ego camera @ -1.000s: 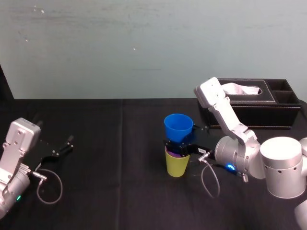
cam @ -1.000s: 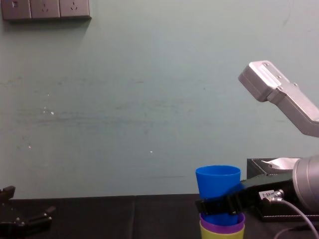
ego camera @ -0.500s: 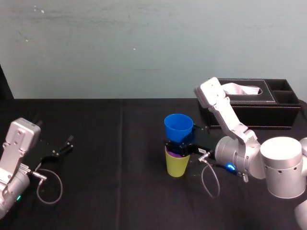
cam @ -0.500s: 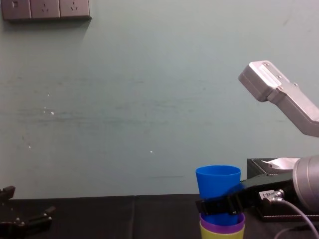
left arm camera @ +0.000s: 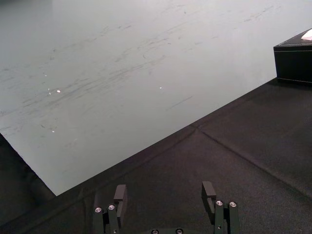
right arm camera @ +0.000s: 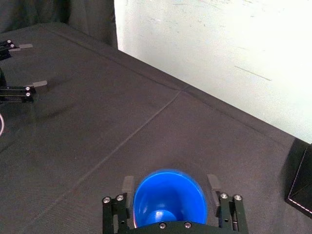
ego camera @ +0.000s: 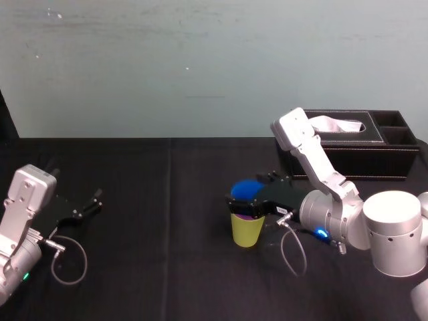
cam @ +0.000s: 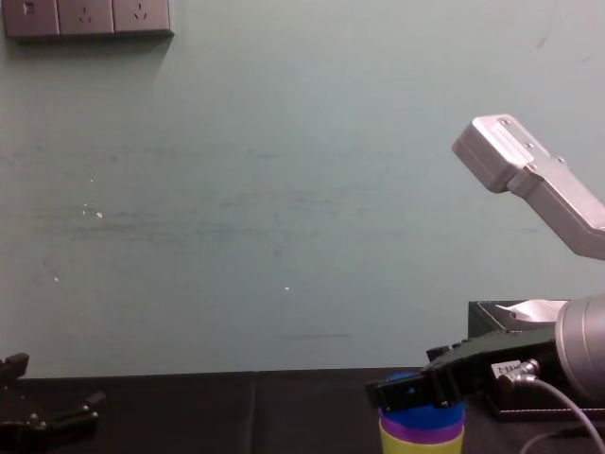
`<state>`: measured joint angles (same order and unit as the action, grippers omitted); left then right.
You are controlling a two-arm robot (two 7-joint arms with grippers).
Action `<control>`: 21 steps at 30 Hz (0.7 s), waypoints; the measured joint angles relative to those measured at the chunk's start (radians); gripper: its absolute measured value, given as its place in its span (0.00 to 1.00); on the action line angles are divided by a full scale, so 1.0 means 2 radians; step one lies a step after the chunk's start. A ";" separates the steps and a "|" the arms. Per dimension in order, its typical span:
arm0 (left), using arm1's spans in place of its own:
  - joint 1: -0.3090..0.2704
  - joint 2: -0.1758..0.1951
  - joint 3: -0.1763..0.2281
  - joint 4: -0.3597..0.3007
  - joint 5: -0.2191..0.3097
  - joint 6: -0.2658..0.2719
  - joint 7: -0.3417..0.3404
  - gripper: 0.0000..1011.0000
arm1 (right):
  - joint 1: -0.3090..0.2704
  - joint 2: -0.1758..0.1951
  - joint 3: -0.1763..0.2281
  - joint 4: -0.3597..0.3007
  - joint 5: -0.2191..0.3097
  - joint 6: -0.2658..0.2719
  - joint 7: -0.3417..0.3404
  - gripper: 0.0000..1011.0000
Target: Stack the three plastic cups sequentially using one hand.
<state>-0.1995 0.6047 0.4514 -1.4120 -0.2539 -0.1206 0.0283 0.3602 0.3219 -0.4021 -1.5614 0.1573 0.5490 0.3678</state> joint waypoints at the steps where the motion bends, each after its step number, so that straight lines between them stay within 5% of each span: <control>1: 0.000 0.000 0.000 0.000 0.000 0.000 0.000 0.99 | 0.000 0.000 0.000 0.000 0.000 0.000 0.000 0.91; 5: 0.000 0.000 0.000 0.000 0.000 0.000 0.000 0.99 | 0.000 0.000 0.000 0.000 0.000 0.000 0.000 0.99; 18: 0.000 0.000 0.000 0.000 0.000 0.000 0.000 0.99 | 0.000 0.000 0.000 0.000 0.000 0.000 0.000 0.99; 21: 0.000 0.000 0.000 0.000 0.000 0.000 0.000 0.99 | -0.012 -0.001 0.006 -0.009 0.001 -0.024 -0.004 0.99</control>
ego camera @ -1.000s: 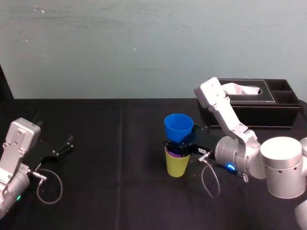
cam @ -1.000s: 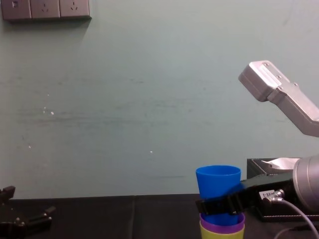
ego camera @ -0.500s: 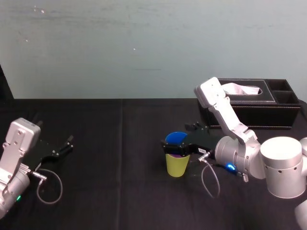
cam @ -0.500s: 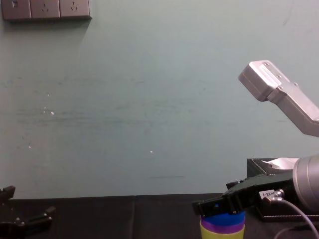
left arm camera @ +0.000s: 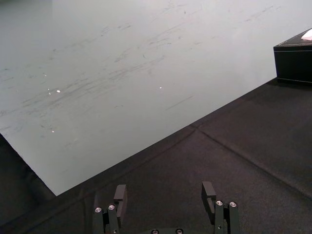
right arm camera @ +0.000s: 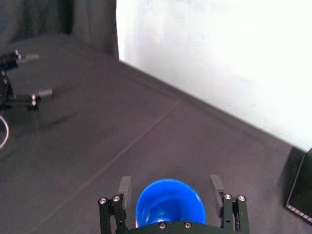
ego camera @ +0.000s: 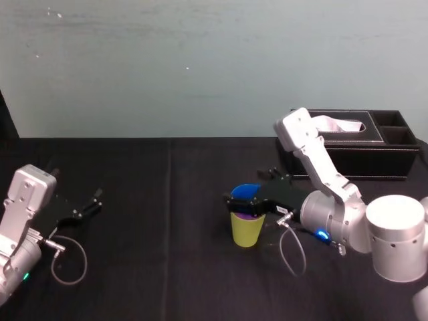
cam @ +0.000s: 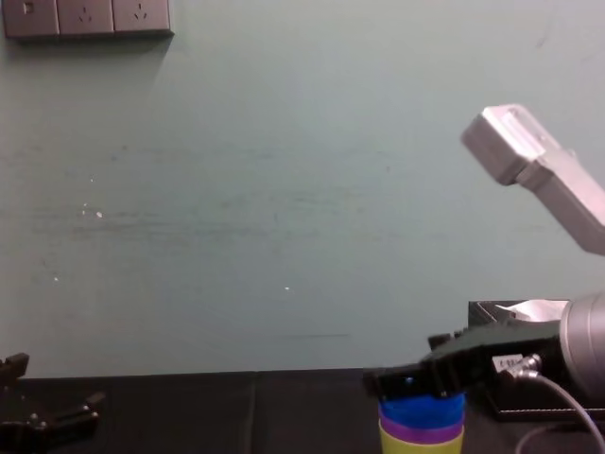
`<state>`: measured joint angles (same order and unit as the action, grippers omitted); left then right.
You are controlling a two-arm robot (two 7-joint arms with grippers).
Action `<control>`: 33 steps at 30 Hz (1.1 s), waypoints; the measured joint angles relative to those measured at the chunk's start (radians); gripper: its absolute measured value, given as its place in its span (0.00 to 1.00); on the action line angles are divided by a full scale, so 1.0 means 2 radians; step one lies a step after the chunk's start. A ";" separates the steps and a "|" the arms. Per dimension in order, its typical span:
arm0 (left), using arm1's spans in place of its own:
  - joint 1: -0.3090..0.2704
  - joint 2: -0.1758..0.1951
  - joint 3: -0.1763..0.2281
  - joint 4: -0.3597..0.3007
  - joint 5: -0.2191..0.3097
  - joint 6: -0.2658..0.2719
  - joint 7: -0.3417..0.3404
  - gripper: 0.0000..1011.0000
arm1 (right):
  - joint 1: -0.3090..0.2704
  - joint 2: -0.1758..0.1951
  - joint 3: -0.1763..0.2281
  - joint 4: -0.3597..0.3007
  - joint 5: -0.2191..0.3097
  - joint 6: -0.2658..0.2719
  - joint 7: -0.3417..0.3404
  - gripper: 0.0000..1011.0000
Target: Stack the three plastic cups sequentially using one hand.
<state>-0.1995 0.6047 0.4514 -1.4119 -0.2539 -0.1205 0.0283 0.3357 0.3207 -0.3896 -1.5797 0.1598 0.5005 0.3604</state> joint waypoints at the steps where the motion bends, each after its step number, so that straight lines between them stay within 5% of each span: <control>1: 0.000 0.000 0.000 0.000 0.000 0.000 0.000 0.99 | -0.003 0.000 0.002 -0.002 0.000 -0.006 -0.002 0.99; 17: 0.000 0.000 0.000 0.000 0.000 0.000 0.000 0.99 | -0.081 -0.032 0.051 -0.035 -0.027 -0.136 -0.094 0.99; 23: 0.000 0.000 0.000 0.000 0.000 0.000 0.000 0.99 | -0.104 -0.054 0.077 -0.033 -0.036 -0.144 -0.138 0.99; 33: 0.000 0.000 0.000 0.000 0.000 0.000 0.000 0.99 | -0.120 -0.087 0.105 -0.004 -0.053 -0.117 -0.188 0.99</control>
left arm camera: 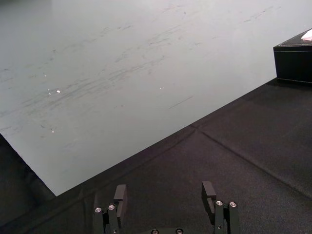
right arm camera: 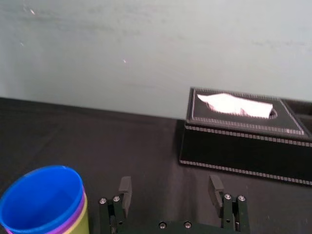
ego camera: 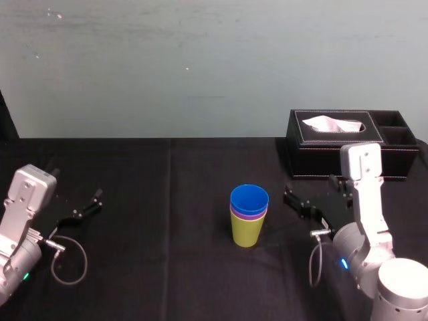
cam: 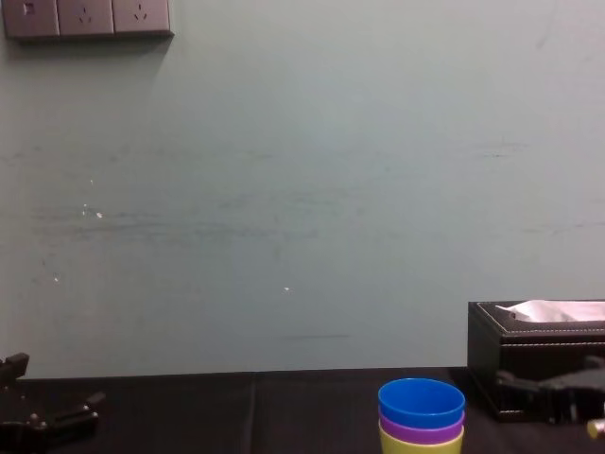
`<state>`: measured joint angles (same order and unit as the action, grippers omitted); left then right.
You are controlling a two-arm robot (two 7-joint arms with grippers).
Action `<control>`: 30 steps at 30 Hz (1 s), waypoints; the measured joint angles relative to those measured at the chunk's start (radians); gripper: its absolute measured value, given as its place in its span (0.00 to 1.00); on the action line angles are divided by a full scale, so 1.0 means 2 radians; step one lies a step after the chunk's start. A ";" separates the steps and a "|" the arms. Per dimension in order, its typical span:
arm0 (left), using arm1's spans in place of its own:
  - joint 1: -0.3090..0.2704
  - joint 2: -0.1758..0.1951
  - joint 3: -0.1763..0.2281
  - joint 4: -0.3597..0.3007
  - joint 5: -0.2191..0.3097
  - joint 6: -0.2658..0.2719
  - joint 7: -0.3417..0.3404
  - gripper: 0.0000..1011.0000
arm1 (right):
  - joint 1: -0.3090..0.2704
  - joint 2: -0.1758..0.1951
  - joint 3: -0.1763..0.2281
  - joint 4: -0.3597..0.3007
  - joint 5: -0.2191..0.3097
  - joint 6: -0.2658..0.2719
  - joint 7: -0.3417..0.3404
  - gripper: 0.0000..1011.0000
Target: Stack the three plastic cups sequentially using one hand.
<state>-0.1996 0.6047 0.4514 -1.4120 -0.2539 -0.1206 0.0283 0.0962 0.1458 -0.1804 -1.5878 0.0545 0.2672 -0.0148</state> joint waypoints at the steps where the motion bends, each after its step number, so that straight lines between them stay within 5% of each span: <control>1: 0.000 0.000 0.000 0.000 0.000 0.000 0.000 0.99 | 0.000 -0.002 0.001 0.003 -0.001 0.002 -0.001 0.99; 30: 0.000 0.000 0.000 0.000 0.000 0.000 0.000 0.99 | -0.001 -0.011 0.004 0.017 -0.013 0.018 -0.001 0.99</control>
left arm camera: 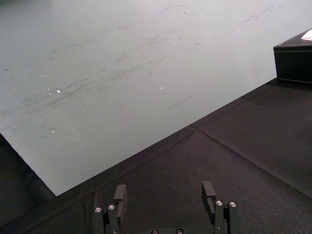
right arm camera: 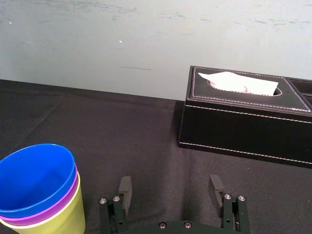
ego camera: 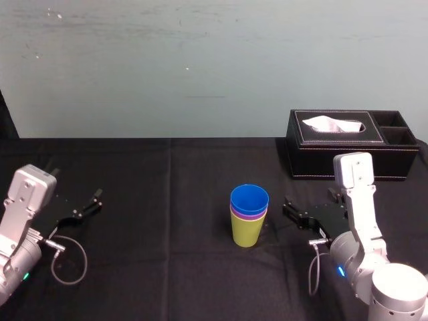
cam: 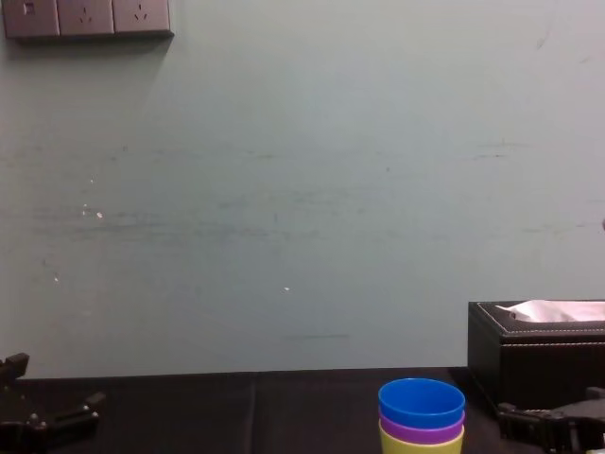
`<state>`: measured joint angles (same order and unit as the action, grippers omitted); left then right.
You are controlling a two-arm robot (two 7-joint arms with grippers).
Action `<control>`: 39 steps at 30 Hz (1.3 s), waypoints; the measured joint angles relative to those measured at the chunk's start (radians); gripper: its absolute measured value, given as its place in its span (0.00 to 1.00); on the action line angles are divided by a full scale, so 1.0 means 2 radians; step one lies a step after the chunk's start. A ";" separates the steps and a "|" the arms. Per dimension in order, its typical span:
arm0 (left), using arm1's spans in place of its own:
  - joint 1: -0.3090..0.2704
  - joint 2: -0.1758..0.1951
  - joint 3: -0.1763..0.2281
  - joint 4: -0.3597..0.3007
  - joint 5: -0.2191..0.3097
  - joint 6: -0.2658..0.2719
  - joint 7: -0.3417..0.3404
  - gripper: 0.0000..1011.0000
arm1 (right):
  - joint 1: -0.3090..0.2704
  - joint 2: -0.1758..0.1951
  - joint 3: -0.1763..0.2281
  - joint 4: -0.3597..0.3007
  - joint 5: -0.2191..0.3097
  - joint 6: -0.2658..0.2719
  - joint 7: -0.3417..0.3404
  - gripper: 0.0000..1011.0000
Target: Stack the three plastic cups sequentially using one hand.
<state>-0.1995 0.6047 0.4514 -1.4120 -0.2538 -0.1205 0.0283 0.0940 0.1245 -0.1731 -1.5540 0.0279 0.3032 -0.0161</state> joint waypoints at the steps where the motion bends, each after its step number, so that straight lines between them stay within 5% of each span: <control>1: 0.000 0.000 0.000 0.000 0.000 0.000 0.000 0.99 | 0.000 0.000 0.000 0.000 0.000 0.000 0.000 0.99; 39: 0.000 0.000 0.000 0.000 0.000 0.000 0.000 0.99 | 0.000 0.000 0.000 0.000 0.000 -0.001 -0.002 0.99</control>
<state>-0.1995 0.6047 0.4514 -1.4120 -0.2539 -0.1205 0.0283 0.0940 0.1245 -0.1731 -1.5541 0.0280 0.3015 -0.0194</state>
